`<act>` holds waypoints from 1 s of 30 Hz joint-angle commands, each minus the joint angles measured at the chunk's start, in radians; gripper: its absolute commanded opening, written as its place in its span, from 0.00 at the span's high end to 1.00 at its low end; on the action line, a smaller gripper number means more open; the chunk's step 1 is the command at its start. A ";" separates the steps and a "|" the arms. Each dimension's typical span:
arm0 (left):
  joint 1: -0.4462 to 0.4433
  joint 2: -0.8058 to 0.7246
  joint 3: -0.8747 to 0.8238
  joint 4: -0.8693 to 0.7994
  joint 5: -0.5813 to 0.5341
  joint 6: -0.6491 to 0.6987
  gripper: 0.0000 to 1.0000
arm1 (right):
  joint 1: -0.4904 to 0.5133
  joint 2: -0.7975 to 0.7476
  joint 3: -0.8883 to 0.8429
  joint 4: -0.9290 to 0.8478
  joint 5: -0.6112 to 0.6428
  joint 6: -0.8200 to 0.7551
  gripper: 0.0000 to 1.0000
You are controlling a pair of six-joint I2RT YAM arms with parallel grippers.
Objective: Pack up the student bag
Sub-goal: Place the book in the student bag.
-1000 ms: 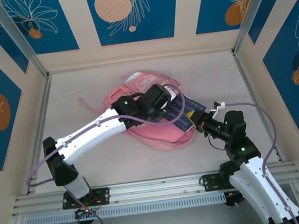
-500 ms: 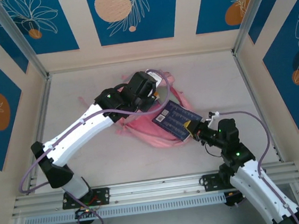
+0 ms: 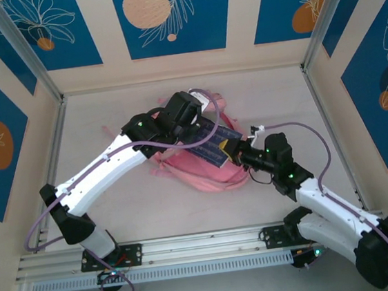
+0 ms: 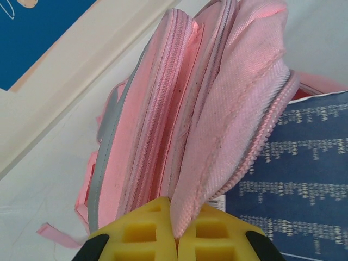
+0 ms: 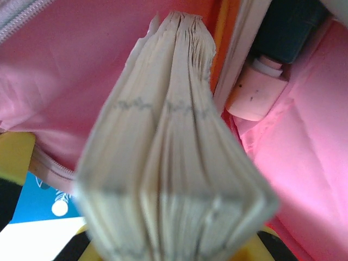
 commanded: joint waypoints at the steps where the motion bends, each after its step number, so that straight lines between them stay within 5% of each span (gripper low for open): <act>1: 0.007 -0.047 0.080 0.087 -0.009 -0.017 1.00 | 0.020 0.042 0.045 0.093 0.085 -0.001 1.00; 10: 0.013 -0.051 0.085 0.107 0.008 -0.018 1.00 | 0.041 0.335 0.106 0.192 0.242 0.020 1.00; 20: 0.013 -0.030 0.111 0.123 0.040 -0.014 1.00 | 0.118 0.542 0.375 -0.039 0.376 -0.012 1.00; 21: 0.013 -0.027 0.113 0.124 0.036 -0.014 1.00 | 0.121 0.580 0.414 -0.054 0.378 -0.007 0.97; 25: 0.016 -0.029 0.116 0.136 0.019 -0.006 1.00 | 0.109 0.720 0.531 -0.022 0.308 -0.012 0.38; 30: 0.044 -0.016 0.113 0.126 0.054 -0.034 1.00 | 0.104 0.703 0.519 -0.019 0.293 -0.047 0.23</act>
